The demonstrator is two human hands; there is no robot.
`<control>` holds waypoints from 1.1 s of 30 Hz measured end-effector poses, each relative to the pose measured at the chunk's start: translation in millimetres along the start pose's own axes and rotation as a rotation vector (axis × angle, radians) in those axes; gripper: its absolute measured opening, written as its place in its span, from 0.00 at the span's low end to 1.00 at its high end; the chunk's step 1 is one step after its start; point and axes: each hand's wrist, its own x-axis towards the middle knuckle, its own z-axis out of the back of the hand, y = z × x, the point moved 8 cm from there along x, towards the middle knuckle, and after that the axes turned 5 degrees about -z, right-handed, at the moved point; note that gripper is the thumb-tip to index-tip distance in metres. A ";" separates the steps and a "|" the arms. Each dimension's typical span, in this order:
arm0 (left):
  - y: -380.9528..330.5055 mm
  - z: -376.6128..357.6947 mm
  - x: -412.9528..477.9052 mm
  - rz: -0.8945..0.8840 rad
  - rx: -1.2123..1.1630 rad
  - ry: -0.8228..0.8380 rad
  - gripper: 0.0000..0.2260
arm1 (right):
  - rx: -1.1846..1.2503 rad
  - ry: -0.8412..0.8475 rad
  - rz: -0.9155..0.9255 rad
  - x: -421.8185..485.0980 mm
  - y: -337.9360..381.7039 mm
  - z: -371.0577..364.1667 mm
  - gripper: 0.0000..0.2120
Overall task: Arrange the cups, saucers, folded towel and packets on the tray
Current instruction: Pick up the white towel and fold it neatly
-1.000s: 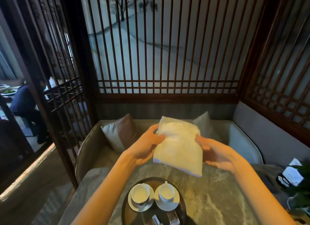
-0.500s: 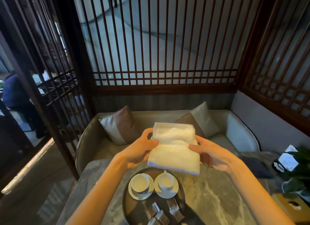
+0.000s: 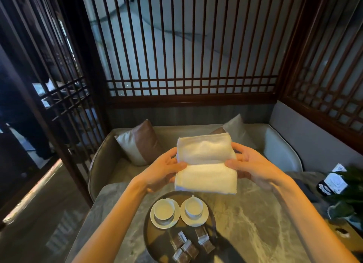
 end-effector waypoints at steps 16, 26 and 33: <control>-110.0 -53.3 -52.5 -0.764 0.567 0.077 0.21 | -0.042 -0.130 0.664 -45.4 72.8 -17.9 0.28; -109.6 -36.0 -52.8 -0.794 0.515 -0.149 0.18 | -0.027 -0.041 0.519 -32.3 73.6 -17.9 0.12; -85.1 -15.9 -50.7 -0.817 0.613 -0.361 0.10 | 0.036 0.017 0.107 -11.0 8.9 -46.7 0.35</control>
